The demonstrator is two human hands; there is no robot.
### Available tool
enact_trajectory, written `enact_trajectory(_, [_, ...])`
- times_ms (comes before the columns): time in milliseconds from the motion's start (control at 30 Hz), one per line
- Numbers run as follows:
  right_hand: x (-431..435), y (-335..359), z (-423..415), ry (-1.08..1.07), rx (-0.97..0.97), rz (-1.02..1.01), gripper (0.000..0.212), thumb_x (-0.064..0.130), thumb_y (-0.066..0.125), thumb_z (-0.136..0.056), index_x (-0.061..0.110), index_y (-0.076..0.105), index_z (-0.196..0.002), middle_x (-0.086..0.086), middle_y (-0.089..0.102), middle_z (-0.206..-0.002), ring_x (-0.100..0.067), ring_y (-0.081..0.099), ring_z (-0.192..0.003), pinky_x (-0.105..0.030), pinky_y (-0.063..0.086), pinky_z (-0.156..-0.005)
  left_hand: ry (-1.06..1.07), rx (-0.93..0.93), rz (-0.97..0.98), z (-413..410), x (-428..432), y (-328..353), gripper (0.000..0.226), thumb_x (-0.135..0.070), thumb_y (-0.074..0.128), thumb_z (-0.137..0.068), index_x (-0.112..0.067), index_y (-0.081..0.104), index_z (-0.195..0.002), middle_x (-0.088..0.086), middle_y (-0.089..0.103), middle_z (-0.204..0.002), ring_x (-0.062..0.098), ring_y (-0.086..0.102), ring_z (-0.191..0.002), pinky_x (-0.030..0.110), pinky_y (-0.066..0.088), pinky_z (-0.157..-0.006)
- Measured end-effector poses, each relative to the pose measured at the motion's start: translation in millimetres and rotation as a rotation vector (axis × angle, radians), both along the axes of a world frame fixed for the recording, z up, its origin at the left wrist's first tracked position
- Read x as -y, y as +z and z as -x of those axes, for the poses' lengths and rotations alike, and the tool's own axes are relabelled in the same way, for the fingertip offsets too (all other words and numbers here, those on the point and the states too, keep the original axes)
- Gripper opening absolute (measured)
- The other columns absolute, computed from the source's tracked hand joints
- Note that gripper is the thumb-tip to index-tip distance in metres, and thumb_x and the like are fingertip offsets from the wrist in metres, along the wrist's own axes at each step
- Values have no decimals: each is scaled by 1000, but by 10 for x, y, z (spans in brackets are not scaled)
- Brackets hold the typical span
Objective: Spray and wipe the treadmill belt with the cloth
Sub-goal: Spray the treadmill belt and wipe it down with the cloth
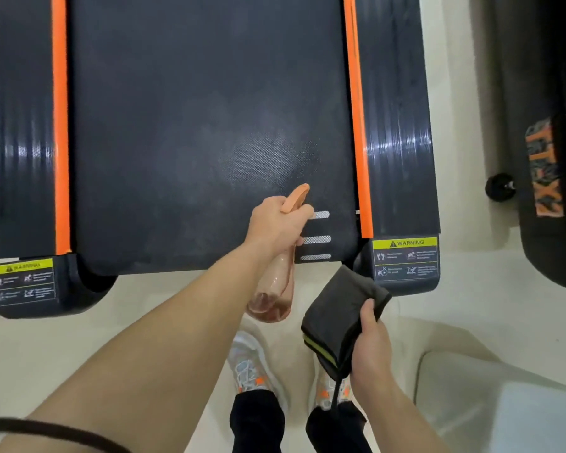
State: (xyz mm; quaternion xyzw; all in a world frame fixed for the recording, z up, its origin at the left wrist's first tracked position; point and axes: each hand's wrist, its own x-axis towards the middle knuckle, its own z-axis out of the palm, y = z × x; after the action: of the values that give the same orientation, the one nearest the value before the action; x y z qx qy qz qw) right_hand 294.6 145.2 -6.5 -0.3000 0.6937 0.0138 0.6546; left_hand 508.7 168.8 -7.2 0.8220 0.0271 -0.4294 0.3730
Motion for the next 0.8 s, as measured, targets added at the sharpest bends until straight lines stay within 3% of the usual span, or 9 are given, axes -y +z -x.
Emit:
enact_trajectory(200, [301, 53, -284, -33, 98, 69, 45, 47, 42, -105, 21, 54, -141, -1, 66, -129, -23, 64, -115, -43, 50, -104, -13, 19, 27, -352, 396, 100, 14, -25, 66, -86, -16, 64, -76, 2, 66, -72, 15, 63, -44, 32, 58, -69])
enact_trajectory(367, [554, 206, -731, -17, 132, 253, 35, 42, 44, -106, 21, 62, -128, 1, 69, -123, -19, 64, -114, -39, 51, -101, -21, 61, 38, -585, 546, 145, 11, -28, 68, -86, -16, 70, -84, 0, 68, -75, 12, 65, -43, 31, 60, -73])
enact_trajectory(467, [796, 362, -1215, 41, 145, 502, 27, 42, 45, -105, 27, 67, -111, 9, 71, -106, -15, 66, -108, -31, 50, -89, -45, 53, 8, -694, 482, 152, 12, -27, 67, -88, -16, 68, -85, 1, 68, -76, 13, 66, -45, 34, 63, -77])
enact_trajectory(533, [1012, 398, -1668, 137, 195, 704, 29, 39, 46, -104, 25, 66, -120, 14, 67, -103, -8, 61, -104, -22, 42, -86, -74, 29, -12, -765, 378, 135, 23, -30, 69, -89, -7, 69, -90, 4, 72, -79, 15, 68, -48, 40, 64, -84])
enact_trajectory(600, [1289, 254, -2232, 346, 224, 906, 33, 35, 45, -104, 21, 61, -130, 15, 61, -106, -1, 53, -101, -14, 38, -83, -74, 50, -9, -853, 263, 102, 32, -31, 71, -89, -1, 71, -100, 12, 77, -91, 16, 71, -51, 45, 65, -86])
enact_trajectory(633, [1442, 101, -2525, 480, 245, 1003, 37, 35, 45, -103, 17, 59, -132, 9, 62, -115, -5, 54, -106, -17, 39, -90, -49, 64, 1, -900, 207, 84, 32, -29, 72, -89, -1, 71, -104, 14, 78, -96, 17, 70, -51, 46, 65, -85])
enact_trajectory(667, [1593, -80, -2817, 660, 245, 1081, 43, 36, 45, -101, 12, 57, -135, 0, 60, -131, -14, 54, -120, -26, 39, -102, -20, 63, 17, -947, 156, 70, 31, -27, 73, -89, -2, 72, -106, 13, 77, -94, 18, 69, -51, 45, 64, -82])
enact_trajectory(733, [1818, -508, -3244, 1133, 122, 1148, 53, 39, 44, -101, 10, 48, -145, -14, 33, -161, -35, 34, -145, -45, 28, -118, 25, 40, 48, -1035, 66, 19, 25, -22, 73, -89, -2, 73, -103, 6, 73, -86, 20, 64, -49, 39, 61, -71])
enact_trajectory(800, [1862, -877, -3382, 1497, -43, 1160, 56, 43, 40, -104, 17, 37, -153, -12, 10, -169, -41, 13, -152, -57, 20, -120, 37, 11, 101, -1117, -14, -5, 17, -22, 72, -87, -9, 74, -98, 4, 71, -83, 21, 61, -48, 35, 54, -66])
